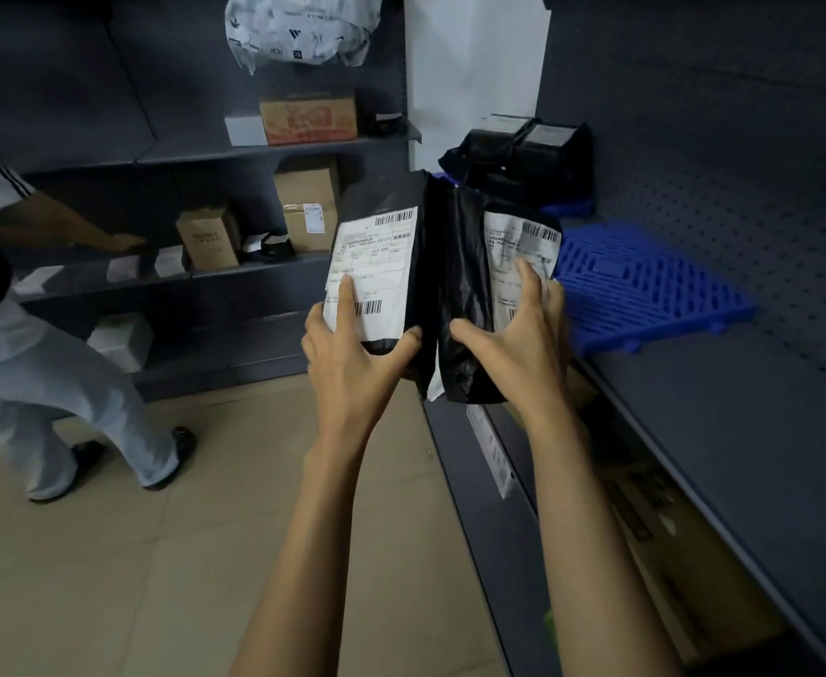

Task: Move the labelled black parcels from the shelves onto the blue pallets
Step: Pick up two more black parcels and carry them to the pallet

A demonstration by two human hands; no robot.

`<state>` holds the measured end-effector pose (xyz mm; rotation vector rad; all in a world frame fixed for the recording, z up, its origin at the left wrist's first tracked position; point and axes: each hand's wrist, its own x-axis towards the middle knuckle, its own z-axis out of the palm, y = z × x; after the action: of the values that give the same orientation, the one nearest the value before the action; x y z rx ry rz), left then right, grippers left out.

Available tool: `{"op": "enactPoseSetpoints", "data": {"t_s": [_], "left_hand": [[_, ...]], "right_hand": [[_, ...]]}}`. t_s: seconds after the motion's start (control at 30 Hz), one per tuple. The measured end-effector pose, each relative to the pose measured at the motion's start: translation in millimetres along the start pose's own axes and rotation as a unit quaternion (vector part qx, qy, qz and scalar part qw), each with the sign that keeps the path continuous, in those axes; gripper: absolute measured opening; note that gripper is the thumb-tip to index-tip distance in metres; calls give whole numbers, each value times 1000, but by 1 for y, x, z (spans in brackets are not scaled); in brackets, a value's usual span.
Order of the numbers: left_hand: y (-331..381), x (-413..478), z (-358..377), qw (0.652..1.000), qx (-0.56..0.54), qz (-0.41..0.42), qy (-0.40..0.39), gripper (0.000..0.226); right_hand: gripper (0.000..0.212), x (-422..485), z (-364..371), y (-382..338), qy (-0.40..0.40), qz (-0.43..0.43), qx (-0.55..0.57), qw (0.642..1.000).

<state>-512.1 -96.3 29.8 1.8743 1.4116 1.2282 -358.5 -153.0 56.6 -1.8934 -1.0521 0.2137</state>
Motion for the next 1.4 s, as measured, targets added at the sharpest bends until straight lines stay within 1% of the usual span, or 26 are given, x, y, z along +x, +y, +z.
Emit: {"op": "enactPoseSetpoints", "data": {"t_s": [0.07,0.23,0.4,0.57,0.7,0.8,1.0,1.1,1.2,1.4], "left_hand": [[-15,34,16,1000,-19,-9,-11,102],[-45,141,53,998,-39,-1,-40,103],[-59,264,84,995,-38,45,-78,101],[-60,377,113,985,-45,120,-113,102],[-37,438,153,972,-37,184,-144,100],[-15,477,188,961,-24,237,-140,99],[21,558,263,945,-31,282,-161,98],[38,594,298,938,-24,301,-172,99],[46,617,330,930,-13,315,-187,98],[45,649,374,908,-8,333,-253,86]], "right_hand": [[102,32,25,-1,-8,15,11,1000],[101,120,82,-10,17,28,37,999],[99,215,131,-33,71,41,40,996],[98,297,167,-63,139,61,25,988],[97,349,169,-61,199,105,3,974],[95,389,166,-54,248,128,-8,960],[96,481,167,-39,300,152,-10,942],[98,526,163,-30,307,172,-26,936],[97,558,163,-21,308,190,-65,930],[89,581,164,-7,313,222,-156,910]]}}
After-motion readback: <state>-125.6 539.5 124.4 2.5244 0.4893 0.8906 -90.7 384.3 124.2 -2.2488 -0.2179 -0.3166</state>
